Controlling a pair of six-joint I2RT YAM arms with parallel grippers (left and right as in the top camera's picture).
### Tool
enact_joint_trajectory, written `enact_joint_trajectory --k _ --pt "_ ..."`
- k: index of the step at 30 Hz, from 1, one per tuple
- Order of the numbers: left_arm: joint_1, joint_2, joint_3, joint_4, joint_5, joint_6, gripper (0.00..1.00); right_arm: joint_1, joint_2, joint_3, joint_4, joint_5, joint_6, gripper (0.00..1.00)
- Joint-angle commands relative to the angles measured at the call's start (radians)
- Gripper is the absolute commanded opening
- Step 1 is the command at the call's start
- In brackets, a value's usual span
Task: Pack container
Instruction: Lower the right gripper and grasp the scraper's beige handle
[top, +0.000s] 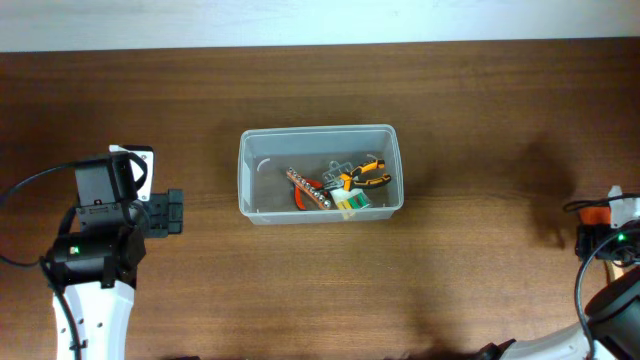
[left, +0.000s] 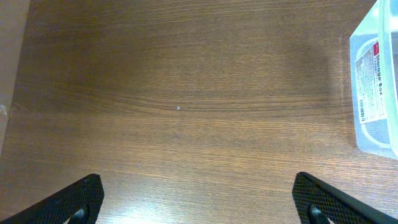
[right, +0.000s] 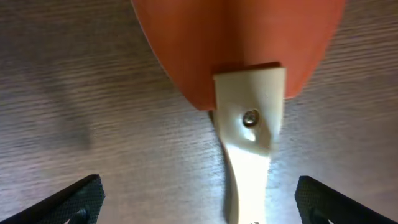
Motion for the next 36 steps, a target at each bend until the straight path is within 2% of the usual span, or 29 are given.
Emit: enact_joint_trajectory --k 1,18,36 --pt "0.005 0.003 0.017 -0.004 0.0 -0.009 0.99 -0.002 0.034 0.001 0.015 -0.014 -0.007 0.99" --pt "0.005 0.003 0.017 -0.004 0.0 -0.01 0.99 -0.021 0.095 0.097 0.016 -0.033 -0.011 0.99" --pt "0.005 0.003 0.017 -0.004 0.045 -0.013 0.99 -0.046 0.138 0.097 0.013 -0.075 -0.007 0.99"
